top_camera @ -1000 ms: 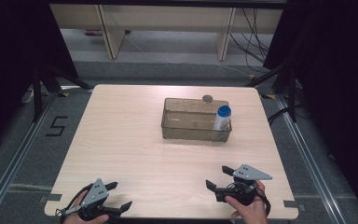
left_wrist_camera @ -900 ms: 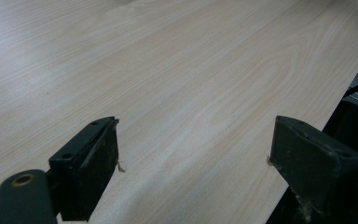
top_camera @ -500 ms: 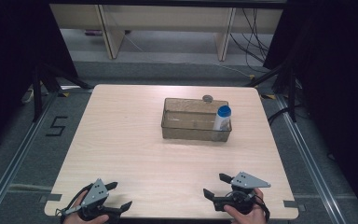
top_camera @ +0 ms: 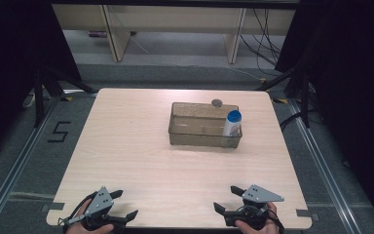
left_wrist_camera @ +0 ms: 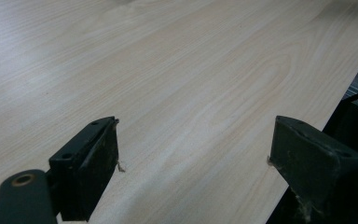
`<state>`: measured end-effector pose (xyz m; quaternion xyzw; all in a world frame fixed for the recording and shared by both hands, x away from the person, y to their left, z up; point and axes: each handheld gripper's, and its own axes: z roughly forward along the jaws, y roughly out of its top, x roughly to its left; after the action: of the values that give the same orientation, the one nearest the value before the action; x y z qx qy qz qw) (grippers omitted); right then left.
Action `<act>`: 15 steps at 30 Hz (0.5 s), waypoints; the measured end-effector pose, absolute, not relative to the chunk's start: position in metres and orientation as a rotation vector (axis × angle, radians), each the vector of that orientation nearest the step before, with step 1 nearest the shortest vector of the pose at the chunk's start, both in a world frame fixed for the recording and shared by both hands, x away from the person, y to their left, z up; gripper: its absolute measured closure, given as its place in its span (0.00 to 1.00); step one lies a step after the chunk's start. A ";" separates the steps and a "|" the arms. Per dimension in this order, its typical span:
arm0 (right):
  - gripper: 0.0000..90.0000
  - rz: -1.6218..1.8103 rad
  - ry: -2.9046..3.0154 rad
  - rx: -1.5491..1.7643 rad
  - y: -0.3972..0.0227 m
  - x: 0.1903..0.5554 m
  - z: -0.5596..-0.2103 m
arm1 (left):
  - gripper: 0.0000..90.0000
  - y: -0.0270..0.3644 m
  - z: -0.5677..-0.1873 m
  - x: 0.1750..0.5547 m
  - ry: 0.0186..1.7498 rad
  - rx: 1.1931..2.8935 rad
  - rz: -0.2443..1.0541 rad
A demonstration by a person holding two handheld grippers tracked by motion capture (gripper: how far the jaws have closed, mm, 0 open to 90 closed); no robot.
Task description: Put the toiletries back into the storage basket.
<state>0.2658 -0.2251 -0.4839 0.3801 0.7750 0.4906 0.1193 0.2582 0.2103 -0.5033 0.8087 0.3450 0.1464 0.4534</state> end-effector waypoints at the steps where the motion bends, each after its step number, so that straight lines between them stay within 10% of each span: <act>1: 0.17 1.421 2.275 1.106 -0.225 0.265 -0.484 | 0.17 0.210 -0.503 0.258 0.852 1.996 0.361; 15: 0.17 1.360 2.325 1.035 -0.221 0.252 -0.486 | 0.17 0.210 -0.503 0.258 0.850 1.998 0.364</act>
<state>0.2519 -0.2212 -0.4855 0.3556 0.7991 0.4676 0.1277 0.2582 0.2102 -0.5033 0.8092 0.3441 0.1474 0.4528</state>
